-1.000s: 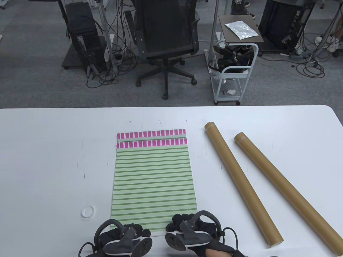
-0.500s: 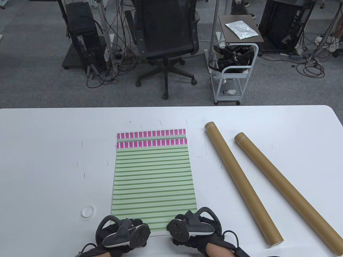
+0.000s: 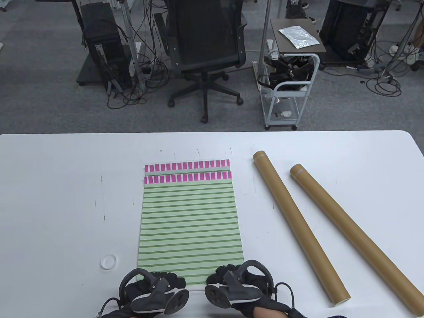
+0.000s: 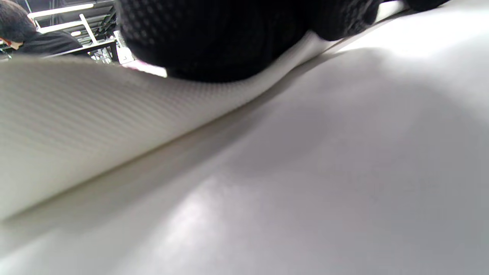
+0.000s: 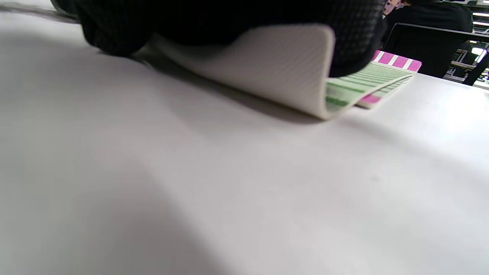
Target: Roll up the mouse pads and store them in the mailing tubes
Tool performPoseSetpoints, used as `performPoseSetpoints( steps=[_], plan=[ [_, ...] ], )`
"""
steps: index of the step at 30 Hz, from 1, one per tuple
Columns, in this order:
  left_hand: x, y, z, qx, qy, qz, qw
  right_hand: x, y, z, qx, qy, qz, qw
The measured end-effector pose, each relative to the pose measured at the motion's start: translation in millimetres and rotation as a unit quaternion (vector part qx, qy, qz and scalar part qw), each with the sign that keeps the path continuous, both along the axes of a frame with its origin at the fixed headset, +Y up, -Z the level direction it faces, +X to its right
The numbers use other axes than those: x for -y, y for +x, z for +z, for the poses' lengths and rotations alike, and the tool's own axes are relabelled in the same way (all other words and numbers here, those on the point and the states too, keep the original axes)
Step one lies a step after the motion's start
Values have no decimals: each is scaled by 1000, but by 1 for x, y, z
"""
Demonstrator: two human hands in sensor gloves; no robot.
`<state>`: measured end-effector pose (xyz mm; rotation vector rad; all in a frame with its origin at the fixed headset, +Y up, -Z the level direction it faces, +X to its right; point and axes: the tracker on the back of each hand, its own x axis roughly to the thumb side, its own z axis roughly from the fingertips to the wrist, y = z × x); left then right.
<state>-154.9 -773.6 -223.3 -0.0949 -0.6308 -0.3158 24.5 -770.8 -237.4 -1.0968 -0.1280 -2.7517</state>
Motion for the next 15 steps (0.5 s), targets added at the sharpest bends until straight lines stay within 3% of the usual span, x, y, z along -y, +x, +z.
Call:
performPoseSetpoints(
  steps=[4, 8, 11, 15],
  plan=[
    [-1, -2, -1, -4, -4, 14, 1000, -4, -4, 0, -9, 19, 21, 1000],
    [1, -7, -4, -2, -37, 15, 999, -8, -7, -3, -12, 1, 52, 999],
    [0, -3, -2, 2, -14, 0, 1000, -7, -4, -3, -3, -20, 38, 999],
    [-1, -3, 0, 8, 8, -6, 1000, -3, -2, -4, 17, -1, 24, 1000]
  ],
)
